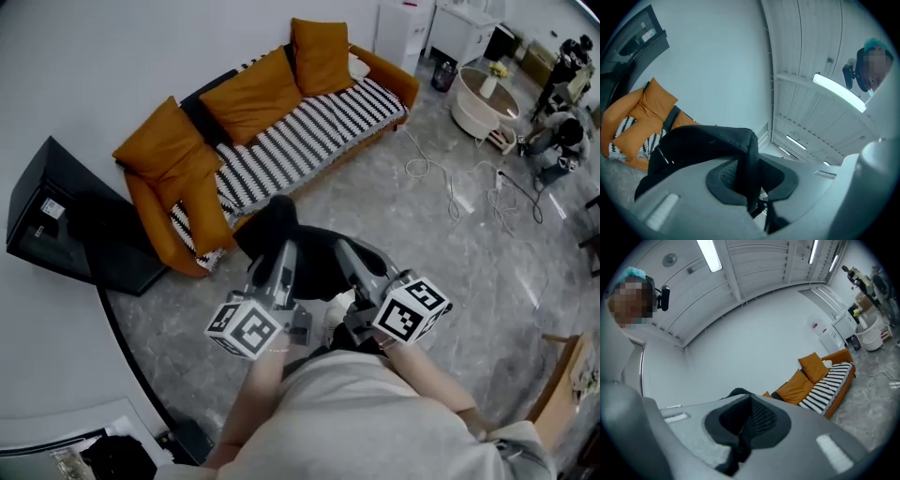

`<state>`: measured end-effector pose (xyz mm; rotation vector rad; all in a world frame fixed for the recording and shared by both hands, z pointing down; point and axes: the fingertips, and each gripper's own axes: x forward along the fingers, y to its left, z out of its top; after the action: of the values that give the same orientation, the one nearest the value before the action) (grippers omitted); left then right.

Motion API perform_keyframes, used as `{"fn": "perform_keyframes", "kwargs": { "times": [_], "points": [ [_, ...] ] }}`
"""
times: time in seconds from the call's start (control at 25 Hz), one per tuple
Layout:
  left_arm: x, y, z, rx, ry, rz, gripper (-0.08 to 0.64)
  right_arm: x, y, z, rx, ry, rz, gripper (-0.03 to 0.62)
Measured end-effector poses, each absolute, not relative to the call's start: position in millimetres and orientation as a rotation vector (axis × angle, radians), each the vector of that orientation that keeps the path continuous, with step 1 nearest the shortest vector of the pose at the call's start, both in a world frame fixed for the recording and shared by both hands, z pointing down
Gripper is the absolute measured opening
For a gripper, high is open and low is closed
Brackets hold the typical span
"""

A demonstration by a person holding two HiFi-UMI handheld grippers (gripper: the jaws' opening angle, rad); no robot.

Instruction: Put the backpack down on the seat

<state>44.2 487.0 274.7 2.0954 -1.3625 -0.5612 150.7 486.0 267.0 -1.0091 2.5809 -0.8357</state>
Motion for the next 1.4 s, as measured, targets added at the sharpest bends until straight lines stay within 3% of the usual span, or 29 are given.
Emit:
{"fn": "perform_keyframes", "kwargs": {
  "times": [0.76,1.4],
  "points": [
    [55.9,300.1,297.0,2.007,-1.327,-0.580,0.057,153.7,306.9,288.1,-0.945,2.576,-0.935,0.003],
    [-23.5,39.0,304.8,2.043,-1.201,-0.498,0.057,56.7,51.5,312.8,-1.046,2.518,-1.017,0.003]
  ]
}}
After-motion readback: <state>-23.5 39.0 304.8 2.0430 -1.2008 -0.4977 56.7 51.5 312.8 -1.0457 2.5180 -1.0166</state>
